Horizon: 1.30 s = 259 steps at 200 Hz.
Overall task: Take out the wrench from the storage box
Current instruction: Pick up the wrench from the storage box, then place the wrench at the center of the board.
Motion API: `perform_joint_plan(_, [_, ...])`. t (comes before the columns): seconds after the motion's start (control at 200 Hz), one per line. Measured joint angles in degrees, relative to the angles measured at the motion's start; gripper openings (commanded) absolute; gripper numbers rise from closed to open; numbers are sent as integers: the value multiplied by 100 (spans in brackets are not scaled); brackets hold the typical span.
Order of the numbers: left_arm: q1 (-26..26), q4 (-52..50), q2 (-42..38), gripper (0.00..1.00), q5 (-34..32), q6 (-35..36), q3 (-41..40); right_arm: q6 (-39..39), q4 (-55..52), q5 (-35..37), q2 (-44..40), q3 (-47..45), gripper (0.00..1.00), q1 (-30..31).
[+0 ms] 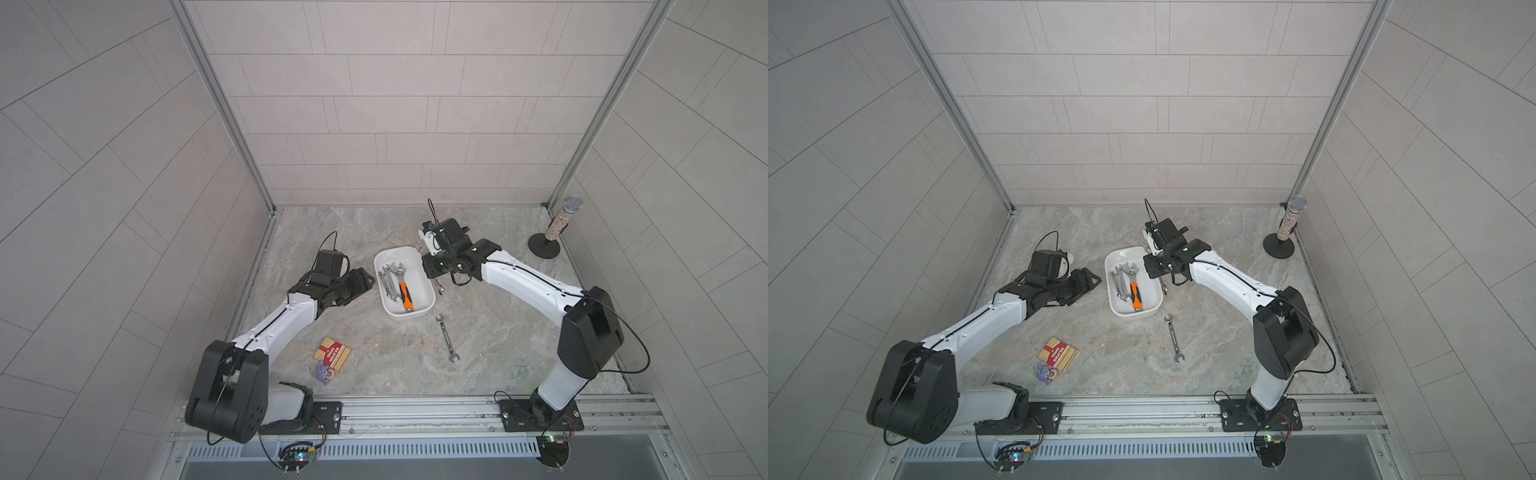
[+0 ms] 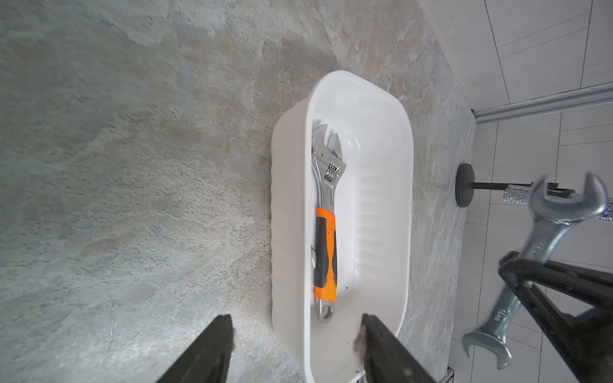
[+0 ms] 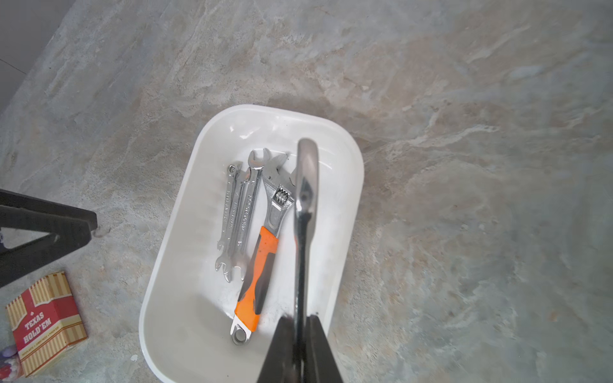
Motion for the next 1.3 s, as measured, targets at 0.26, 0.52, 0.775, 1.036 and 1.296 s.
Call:
perform_joint_plan(0.26, [2, -46, -179, 69, -101, 55, -157, 323, 293, -610, 1346, 466, 0, 98])
perform_joint_plan(0.52, [0, -57, -136, 69, -46, 68, -157, 382, 310, -756, 787, 184, 0, -76])
perform_joint_plan(0.775, [-59, -57, -138, 69, -35, 63, -157, 267, 7, -74, -1742, -1851, 0, -656])
perform_joint_plan(1.036, [-107, -61, -138, 69, -57, 63, -157, 372, -136, 205, -2070, -3716, 0, -634])
perform_joint_plan(1.296, [-107, -61, -98, 69, -79, 66, -157, 411, 149, 201, -2061, -4046, 2, -417])
